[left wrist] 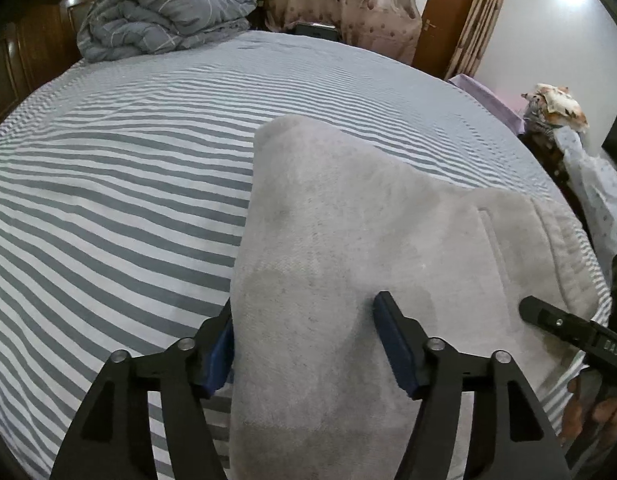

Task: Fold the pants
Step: 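Fold the held end over the pants with the right gripper, then release the pants with the right gripper and withdraw both tools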

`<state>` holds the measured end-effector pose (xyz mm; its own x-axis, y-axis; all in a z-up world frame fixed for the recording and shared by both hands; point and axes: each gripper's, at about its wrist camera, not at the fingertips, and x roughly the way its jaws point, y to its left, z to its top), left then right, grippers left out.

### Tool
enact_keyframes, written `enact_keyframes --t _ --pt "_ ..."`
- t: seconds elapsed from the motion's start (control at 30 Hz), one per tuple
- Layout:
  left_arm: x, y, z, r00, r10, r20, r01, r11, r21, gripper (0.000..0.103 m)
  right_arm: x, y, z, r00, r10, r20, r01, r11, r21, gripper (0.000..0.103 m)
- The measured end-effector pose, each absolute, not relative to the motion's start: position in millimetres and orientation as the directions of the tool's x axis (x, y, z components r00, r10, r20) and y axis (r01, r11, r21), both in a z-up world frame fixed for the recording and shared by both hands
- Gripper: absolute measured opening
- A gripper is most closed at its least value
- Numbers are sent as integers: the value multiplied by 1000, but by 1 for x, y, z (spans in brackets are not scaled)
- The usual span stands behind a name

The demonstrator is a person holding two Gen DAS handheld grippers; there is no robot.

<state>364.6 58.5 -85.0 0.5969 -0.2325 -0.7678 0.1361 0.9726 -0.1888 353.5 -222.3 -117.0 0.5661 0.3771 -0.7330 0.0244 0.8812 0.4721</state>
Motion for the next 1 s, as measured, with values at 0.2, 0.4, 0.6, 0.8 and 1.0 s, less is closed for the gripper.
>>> enact_keyframes --t 0.2,0.4,0.6,0.8,1.0 --pt "360 61 -96 626 -209 -751 125 978 -167 77 353 -219 -123 576 361 -733 4 896 444 80" --pt "358 66 -102 649 -192 -736 118 981 -152 85 347 -217 -125 598 340 -726 -16 910 413 84" --pt "349 69 -90 608 -172 -775 75 984 -160 89 346 -219 -118 591 332 -735 35 900 434 88" --pt "313 67 -58 641 -84 -763 79 996 -44 89 323 -216 -92 613 287 -736 48 916 397 88" --pt "258 75 -31 659 -42 -751 31 999 -29 95 280 -199 -60 629 137 -765 57 974 221 97"
